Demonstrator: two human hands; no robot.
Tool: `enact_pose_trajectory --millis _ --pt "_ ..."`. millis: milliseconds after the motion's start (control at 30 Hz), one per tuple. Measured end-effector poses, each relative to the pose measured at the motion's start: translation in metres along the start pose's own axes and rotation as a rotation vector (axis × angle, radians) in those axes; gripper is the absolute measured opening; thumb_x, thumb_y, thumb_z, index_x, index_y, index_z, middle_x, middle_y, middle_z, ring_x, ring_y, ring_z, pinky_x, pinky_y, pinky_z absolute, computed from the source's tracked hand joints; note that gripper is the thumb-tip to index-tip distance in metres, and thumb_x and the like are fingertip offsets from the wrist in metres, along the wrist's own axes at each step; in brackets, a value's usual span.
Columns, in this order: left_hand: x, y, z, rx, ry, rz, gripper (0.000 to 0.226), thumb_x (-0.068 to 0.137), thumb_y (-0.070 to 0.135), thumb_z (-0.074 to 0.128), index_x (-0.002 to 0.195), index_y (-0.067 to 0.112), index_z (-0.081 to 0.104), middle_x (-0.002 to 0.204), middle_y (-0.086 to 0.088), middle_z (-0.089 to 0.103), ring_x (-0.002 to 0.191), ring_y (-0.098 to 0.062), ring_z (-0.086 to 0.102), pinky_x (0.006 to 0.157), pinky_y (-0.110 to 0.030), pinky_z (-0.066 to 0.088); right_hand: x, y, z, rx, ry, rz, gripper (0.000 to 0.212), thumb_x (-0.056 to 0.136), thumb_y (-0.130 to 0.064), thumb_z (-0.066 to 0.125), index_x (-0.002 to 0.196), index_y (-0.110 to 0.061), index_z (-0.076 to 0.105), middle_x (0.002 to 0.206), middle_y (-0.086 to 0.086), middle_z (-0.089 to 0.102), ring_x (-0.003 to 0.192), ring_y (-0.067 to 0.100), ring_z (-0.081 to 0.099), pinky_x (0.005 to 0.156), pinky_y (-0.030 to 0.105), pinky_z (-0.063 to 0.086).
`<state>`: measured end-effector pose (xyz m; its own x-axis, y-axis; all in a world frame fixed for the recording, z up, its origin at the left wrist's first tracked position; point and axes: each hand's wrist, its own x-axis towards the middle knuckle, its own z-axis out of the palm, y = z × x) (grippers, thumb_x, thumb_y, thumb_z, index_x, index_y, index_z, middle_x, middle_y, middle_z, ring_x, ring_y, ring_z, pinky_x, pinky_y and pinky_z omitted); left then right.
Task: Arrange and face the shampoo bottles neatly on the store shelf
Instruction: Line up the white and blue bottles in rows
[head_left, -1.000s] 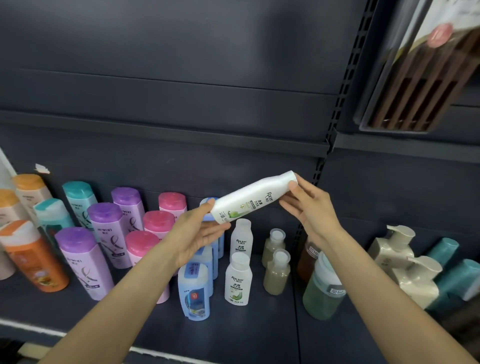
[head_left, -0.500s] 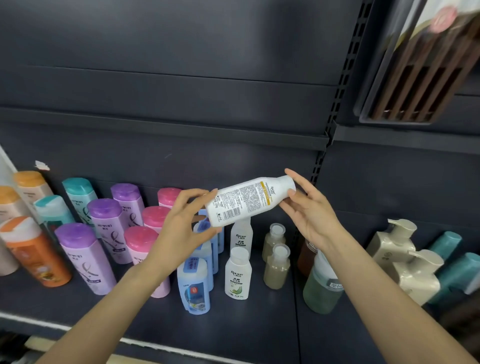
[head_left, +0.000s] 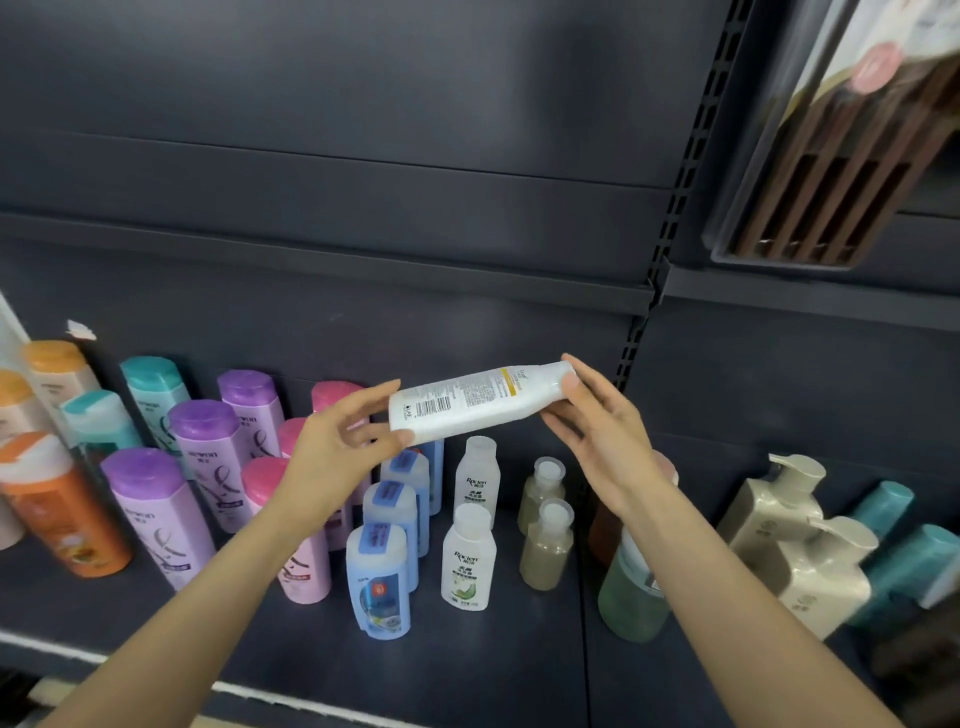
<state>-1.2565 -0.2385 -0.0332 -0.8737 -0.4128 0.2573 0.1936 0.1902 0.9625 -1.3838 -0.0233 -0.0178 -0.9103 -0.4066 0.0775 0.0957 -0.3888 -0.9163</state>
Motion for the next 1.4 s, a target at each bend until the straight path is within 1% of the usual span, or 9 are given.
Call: enact_pose_trajectory --millis 133,267,500,600,700,867,1033,1167,1400 --pt "0.002 -0.005 0.005 -0.276 0.023 -0.205 0.031 0.087 0.005 0.059 0.116 0.015 0.062 0.105 -0.004 0.071 0.086 -0.014 0.071 0.072 -0.022 0.057 0.003 0.002 0.004 0.054 -0.032 -0.004 0.034 0.091 -0.013 0.056 0.126 -0.01 0.056 0.123 0.01 0.062 0.114 0.02 0.06 0.093 0.027 0.052" --pt "0.008 -0.008 0.006 -0.487 -0.03 -0.427 0.026 0.092 0.018 0.054 0.114 0.005 0.06 0.107 -0.018 0.069 0.094 -0.023 0.07 0.068 -0.021 0.055 0.004 0.001 0.008 0.035 -0.049 -0.031 0.027 0.091 -0.007 0.055 0.118 -0.006 0.052 0.112 0.01 0.065 0.115 0.027 0.059 0.095 0.032 0.051" --pt "0.015 -0.015 0.011 -0.367 -0.114 -0.585 0.035 0.092 0.039 0.051 0.108 0.008 0.06 0.1 -0.019 0.071 0.089 -0.022 0.071 0.064 -0.021 0.056 0.005 -0.006 0.017 -0.162 0.064 -0.139 0.023 0.087 -0.014 0.064 0.111 -0.014 0.062 0.101 0.006 0.071 0.095 0.021 0.068 0.075 0.031 0.058" --pt "0.017 -0.017 0.014 -0.2 -0.097 -0.536 0.027 0.095 0.032 0.049 0.104 0.01 0.061 0.099 -0.013 0.072 0.085 -0.018 0.071 0.074 -0.023 0.053 0.007 -0.006 0.021 -0.277 0.111 -0.195 0.017 0.085 -0.013 0.068 0.101 -0.017 0.067 0.097 0.004 0.07 0.088 0.015 0.068 0.068 0.027 0.057" --pt "0.019 -0.026 0.011 0.166 -0.077 -0.323 0.018 0.094 0.024 0.054 0.108 0.015 0.06 0.105 -0.008 0.068 0.086 -0.016 0.066 0.078 -0.026 0.052 0.012 0.004 0.022 -0.43 0.172 -0.249 0.015 0.081 -0.015 0.072 0.093 -0.023 0.067 0.09 -0.002 0.068 0.083 0.015 0.065 0.068 0.032 0.058" --pt "0.024 -0.054 -0.006 0.783 -0.097 0.089 0.041 0.089 0.023 0.063 0.128 0.016 0.054 0.111 0.0 0.054 0.092 -0.012 0.049 0.084 -0.019 0.037 0.019 0.03 0.019 -0.717 0.163 -0.3 0.018 0.076 -0.02 0.077 0.089 -0.024 0.066 0.087 -0.012 0.067 0.082 0.009 0.063 0.072 0.024 0.051" --pt "0.031 -0.081 -0.017 0.89 -0.286 0.068 0.051 0.092 0.035 0.056 0.14 0.025 0.042 0.147 0.007 0.037 0.134 -0.015 0.035 0.112 -0.03 0.027 0.027 0.063 0.017 -0.88 0.105 -0.191 0.019 0.074 -0.022 0.079 0.089 -0.02 0.066 0.088 -0.012 0.067 0.083 0.007 0.061 0.07 0.015 0.046" --pt "0.034 -0.092 -0.017 0.924 -0.417 0.04 0.055 0.092 0.037 0.055 0.143 0.026 0.037 0.151 0.01 0.028 0.139 -0.011 0.027 0.114 -0.026 0.022 0.033 0.084 0.014 -1.024 0.039 -0.091 0.02 0.073 -0.024 0.079 0.088 -0.022 0.066 0.089 -0.01 0.068 0.084 0.01 0.062 0.076 0.028 0.051" --pt "0.036 -0.1 -0.017 0.895 -0.476 0.004 0.056 0.092 0.032 0.057 0.143 0.023 0.036 0.152 0.008 0.029 0.139 -0.012 0.027 0.116 -0.027 0.021 0.042 0.101 0.014 -1.246 -0.074 0.026 0.028 0.076 -0.022 0.078 0.099 -0.011 0.067 0.101 0.003 0.067 0.094 0.017 0.059 0.074 0.024 0.043"
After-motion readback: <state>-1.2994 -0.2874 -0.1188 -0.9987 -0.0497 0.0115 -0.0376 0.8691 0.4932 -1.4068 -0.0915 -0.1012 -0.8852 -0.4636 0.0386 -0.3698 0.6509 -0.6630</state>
